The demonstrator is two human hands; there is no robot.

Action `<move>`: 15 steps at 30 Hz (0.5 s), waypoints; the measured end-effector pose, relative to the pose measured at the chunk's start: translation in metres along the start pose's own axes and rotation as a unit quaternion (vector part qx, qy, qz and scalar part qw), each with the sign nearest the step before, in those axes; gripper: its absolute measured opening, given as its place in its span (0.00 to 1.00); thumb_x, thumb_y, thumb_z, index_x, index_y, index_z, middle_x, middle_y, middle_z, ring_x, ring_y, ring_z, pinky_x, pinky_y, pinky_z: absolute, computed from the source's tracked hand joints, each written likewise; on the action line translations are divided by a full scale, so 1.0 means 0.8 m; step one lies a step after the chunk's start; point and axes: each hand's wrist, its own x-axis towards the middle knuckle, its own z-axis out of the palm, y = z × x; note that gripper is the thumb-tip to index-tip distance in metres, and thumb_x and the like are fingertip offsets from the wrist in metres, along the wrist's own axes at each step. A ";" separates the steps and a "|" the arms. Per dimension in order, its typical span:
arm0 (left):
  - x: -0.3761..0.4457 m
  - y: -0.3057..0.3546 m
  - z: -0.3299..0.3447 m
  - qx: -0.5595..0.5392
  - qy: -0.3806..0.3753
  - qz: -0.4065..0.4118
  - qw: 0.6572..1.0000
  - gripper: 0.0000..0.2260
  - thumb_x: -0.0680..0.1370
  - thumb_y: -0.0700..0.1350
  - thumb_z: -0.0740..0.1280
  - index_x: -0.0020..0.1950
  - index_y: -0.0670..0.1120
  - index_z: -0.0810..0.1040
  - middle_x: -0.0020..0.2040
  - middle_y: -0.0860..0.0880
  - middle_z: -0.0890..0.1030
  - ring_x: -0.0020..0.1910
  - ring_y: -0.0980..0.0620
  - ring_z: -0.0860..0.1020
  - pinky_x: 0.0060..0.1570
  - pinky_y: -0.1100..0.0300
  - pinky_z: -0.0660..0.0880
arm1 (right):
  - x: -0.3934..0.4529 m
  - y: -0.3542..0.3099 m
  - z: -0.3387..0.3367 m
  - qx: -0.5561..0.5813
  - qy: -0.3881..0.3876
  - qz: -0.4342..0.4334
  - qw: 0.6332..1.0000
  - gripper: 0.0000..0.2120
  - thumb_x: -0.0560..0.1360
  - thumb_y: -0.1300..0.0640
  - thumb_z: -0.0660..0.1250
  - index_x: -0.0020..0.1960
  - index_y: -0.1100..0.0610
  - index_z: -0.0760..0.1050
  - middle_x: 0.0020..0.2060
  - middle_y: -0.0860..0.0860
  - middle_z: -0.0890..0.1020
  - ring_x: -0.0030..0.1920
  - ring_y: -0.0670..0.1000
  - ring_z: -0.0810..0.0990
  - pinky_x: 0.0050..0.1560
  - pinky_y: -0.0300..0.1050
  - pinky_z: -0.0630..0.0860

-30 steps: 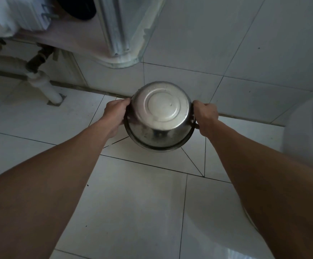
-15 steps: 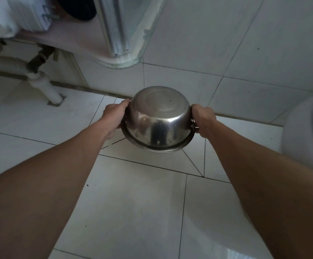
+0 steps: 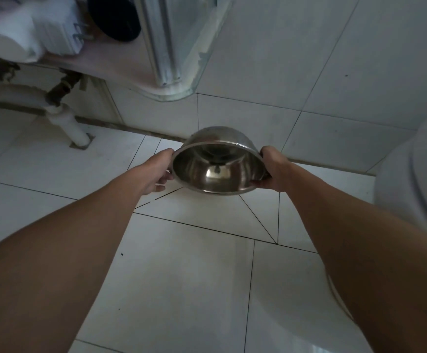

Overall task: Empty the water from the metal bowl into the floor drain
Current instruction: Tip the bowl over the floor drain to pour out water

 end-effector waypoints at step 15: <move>-0.015 0.014 0.004 -0.052 -0.040 0.029 0.997 0.25 0.83 0.63 0.48 0.55 0.46 0.77 0.51 0.45 0.82 0.58 0.43 0.78 0.60 0.48 0.74 | -0.020 -0.004 -0.001 -0.106 0.025 0.021 0.994 0.25 0.80 0.39 0.44 0.41 0.56 0.68 0.28 0.51 0.76 0.26 0.48 0.75 0.24 0.34 0.69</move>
